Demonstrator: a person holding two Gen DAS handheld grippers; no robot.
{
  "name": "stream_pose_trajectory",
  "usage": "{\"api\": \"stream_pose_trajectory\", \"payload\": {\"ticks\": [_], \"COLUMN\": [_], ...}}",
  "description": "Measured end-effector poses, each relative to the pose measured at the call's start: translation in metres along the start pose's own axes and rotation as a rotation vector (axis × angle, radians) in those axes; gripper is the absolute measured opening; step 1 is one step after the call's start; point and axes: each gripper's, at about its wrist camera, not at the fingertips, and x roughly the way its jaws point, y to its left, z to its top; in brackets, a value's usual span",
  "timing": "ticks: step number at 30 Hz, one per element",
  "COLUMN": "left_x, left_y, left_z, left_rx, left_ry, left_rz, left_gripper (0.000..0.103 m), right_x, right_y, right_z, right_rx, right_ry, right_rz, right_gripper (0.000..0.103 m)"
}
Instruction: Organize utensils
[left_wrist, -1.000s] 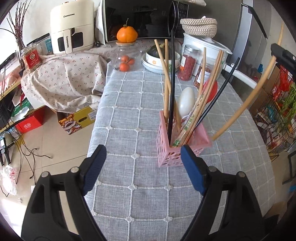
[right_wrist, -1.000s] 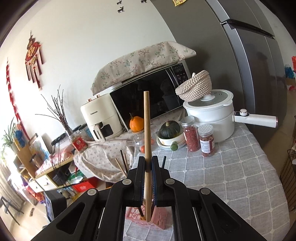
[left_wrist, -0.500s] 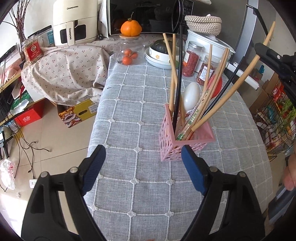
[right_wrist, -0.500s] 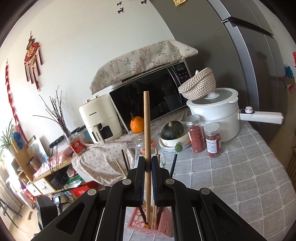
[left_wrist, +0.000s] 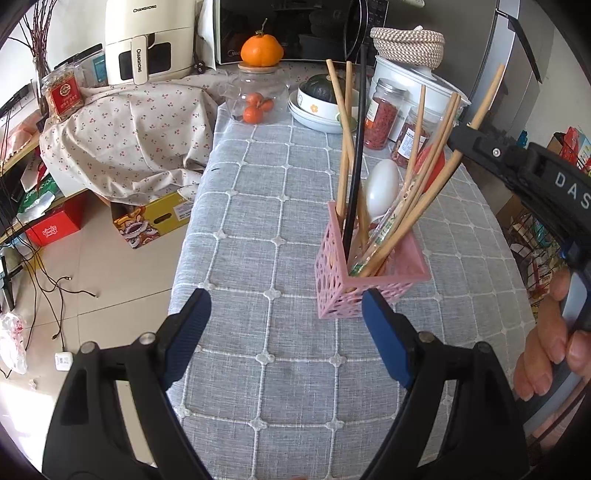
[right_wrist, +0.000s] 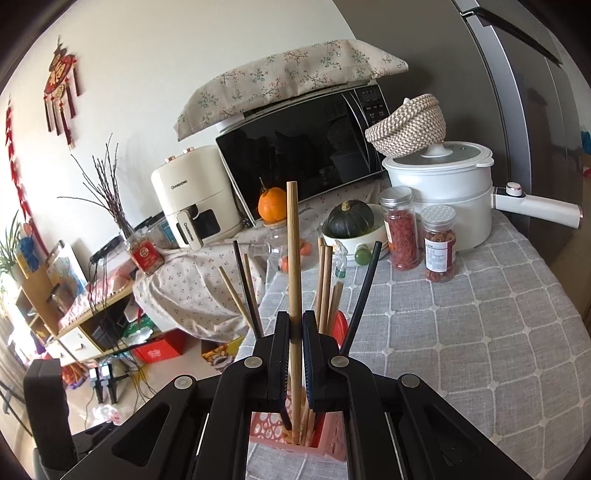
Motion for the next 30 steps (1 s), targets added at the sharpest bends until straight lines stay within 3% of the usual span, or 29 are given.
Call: {"api": "stream_pose_trajectory", "payload": {"ticks": [4,7,10,12,14,21,30], "left_x": [0.000,0.000,-0.003,-0.007,-0.013,-0.044,-0.071], "left_y": [-0.001,-0.002,-0.005,-0.008,-0.011,-0.036,-0.066], "left_z": [0.000,0.000,0.000,0.000,0.001,-0.004,-0.015], "left_rx": [-0.002,-0.001,0.001,0.002,0.006,0.020,0.070], "left_ry": [-0.001,-0.005,-0.012,-0.019,-0.033,-0.104,-0.172], "left_rz": [-0.001,-0.009,-0.014,-0.012,-0.009,0.001,0.024], "left_gripper": [0.084,0.084,0.084,0.084,0.084,0.090,0.097], "right_x": [0.003,-0.003,-0.014,-0.024,-0.036,-0.086,-0.129], "right_y": [0.000,-0.001,-0.003,-0.005,-0.007,-0.018,-0.052], "right_z": [0.000,0.004,0.009,0.013,0.018,0.022,0.015], "right_rx": [-0.009,-0.006,0.004,0.008,-0.005,-0.107,-0.082], "right_ry": [0.014,-0.002,-0.022,-0.035,-0.044,-0.040,0.094], "right_rz": [0.004,0.017,0.038,0.047,0.045,-0.035,-0.208], "right_gripper": [0.008,0.017,0.029,0.044,0.051,0.082,0.096]}}
